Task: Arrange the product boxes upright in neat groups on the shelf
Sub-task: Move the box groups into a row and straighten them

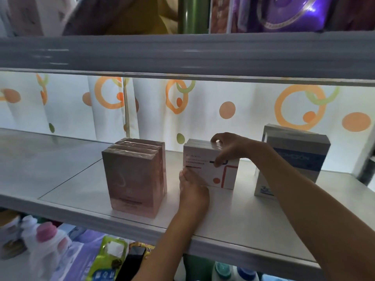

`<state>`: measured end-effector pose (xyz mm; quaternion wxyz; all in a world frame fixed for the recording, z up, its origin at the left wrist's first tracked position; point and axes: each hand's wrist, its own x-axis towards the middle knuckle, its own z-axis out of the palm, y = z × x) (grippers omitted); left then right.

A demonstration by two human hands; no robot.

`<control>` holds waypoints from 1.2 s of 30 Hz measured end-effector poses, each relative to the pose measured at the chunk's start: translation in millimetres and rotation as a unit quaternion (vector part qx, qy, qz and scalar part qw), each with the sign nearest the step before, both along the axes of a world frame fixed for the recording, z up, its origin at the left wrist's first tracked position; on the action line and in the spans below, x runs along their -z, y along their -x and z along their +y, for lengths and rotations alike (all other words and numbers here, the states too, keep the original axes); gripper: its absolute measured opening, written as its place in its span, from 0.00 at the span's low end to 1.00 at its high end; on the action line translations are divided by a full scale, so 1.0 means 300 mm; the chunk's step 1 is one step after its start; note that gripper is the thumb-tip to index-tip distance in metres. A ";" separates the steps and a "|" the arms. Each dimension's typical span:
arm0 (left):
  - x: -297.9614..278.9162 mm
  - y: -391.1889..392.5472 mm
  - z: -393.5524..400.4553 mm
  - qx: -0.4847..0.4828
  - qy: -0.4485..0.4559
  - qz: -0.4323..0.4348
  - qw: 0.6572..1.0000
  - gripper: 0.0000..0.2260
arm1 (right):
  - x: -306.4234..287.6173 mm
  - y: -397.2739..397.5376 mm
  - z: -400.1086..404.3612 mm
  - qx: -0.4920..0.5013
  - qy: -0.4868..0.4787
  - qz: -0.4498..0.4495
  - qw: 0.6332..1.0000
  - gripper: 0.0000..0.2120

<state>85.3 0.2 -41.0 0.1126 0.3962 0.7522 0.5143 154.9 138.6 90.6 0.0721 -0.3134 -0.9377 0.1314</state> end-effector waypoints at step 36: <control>0.016 -0.120 -0.436 -0.012 -0.077 0.031 0.996 0.34 | 0.002 -0.099 -0.365 -0.091 0.053 -0.008 0.994 0.35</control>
